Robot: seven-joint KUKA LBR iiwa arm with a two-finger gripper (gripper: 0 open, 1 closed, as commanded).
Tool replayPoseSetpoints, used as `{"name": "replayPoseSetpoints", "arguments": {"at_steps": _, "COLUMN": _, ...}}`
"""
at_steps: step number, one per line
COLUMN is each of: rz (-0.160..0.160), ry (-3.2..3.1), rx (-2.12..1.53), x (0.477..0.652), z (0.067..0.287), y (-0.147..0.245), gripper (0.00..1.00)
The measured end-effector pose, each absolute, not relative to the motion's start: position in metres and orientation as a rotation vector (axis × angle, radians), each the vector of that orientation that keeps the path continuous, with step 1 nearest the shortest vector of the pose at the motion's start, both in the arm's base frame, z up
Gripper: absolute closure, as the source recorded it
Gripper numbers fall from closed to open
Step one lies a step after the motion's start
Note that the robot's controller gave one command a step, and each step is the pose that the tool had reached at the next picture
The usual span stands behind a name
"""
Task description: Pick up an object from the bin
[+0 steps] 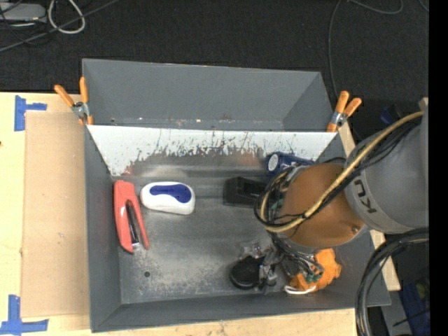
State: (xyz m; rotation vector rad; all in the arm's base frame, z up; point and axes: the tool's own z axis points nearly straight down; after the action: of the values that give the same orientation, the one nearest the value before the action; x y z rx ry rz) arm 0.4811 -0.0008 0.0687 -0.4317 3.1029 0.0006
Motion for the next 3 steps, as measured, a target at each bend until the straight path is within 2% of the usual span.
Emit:
{"name": "replayPoseSetpoints", "arguments": {"at_steps": 2, "rz": 0.001, "ry": 3.105, "rx": -0.430, "x": 0.481, "z": 0.072, "y": -0.001, "gripper": 1.00}}
{"name": "replayPoseSetpoints", "arguments": {"at_steps": 3, "rz": 0.004, "ry": 3.116, "rx": -0.431, "x": 0.477, "z": 0.092, "y": 0.000, "gripper": 1.00}}
